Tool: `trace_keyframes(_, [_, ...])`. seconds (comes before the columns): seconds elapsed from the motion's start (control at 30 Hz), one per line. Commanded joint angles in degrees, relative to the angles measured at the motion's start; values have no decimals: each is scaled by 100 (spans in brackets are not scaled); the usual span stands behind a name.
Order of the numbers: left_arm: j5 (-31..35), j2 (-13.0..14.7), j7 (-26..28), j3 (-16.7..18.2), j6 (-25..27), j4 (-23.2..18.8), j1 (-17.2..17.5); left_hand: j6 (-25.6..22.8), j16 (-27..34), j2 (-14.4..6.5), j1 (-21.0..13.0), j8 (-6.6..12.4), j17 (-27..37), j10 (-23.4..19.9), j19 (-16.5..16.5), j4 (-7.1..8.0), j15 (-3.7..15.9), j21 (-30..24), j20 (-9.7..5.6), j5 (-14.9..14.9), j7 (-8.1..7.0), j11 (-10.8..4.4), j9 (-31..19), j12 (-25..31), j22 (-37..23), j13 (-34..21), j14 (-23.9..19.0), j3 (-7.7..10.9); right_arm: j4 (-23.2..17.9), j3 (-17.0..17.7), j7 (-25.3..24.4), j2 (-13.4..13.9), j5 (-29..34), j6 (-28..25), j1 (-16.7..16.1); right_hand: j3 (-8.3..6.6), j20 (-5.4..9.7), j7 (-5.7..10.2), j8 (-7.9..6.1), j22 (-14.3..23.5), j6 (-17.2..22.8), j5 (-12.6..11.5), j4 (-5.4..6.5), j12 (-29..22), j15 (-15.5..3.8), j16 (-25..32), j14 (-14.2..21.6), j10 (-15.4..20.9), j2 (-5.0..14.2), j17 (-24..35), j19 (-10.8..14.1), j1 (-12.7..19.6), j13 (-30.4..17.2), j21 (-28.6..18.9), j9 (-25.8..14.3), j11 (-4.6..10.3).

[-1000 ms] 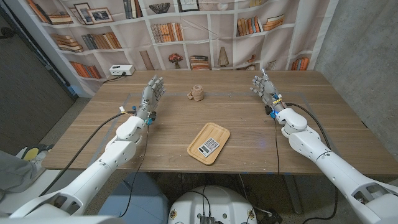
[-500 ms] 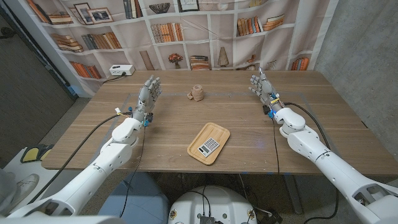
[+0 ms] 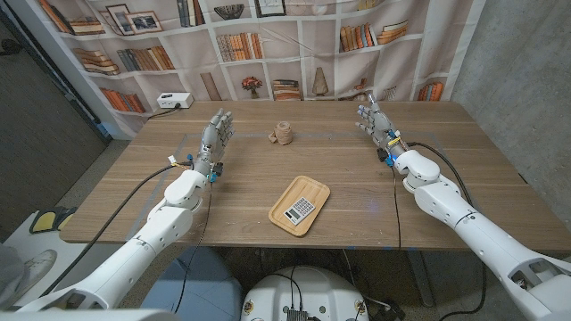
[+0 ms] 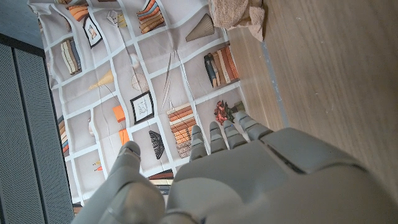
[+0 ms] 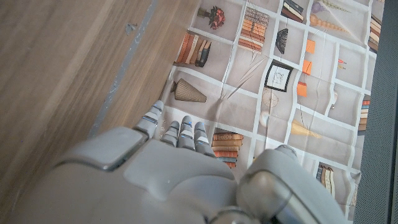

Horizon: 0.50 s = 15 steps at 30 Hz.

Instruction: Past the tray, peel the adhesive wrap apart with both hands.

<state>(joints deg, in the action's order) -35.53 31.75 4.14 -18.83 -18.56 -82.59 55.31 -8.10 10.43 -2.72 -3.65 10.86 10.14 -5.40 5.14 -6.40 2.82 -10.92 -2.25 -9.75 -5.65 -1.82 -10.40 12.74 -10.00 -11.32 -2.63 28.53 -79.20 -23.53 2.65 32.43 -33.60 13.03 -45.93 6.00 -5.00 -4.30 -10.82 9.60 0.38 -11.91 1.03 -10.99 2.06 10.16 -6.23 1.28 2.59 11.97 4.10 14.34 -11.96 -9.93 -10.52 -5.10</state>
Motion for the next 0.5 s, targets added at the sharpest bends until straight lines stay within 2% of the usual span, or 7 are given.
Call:
trace_keyframes(0.03, [225, -210, 327, -108, -61, -53, 16, -97, 64, 8, -27, 63, 11, -124, 83, -9, 9, -44, 15, -30, -5, 15, -9, 58, -7, -15, -98, 11, 218, -38, 228, 113, 125, -4, 200, 40, 55, -37, 8, 14, -37, -19, -26, 26, -16, 19, -82, -82, -13, 15, -7, 66, 4, -15, -14, -24])
trace_keyframes(0.27, [269, -331, 367, -174, -63, 53, -90, -268, 82, -12, -35, 103, 9, -242, 153, -11, 12, -62, -1, -34, 21, 37, -9, 90, -6, -15, -208, 23, 447, -106, 312, 87, 260, 60, 408, 37, 94, -62, 2, 13, -36, -19, -37, 26, -18, 21, -131, -120, -10, 9, -50, 80, 9, -16, -14, -55])
trace_keyframes(0.5, [304, -338, 397, -200, -48, 46, -77, -303, 76, -17, -38, 105, 8, -250, 153, -13, 11, -59, -4, -34, 22, 34, -9, 88, -6, -15, -213, 26, 451, -192, 337, 132, 422, 25, 510, 32, 119, -82, -1, 12, -37, -19, -49, 25, -20, 20, -179, -152, -5, 3, -72, 97, 13, -21, -13, -76])
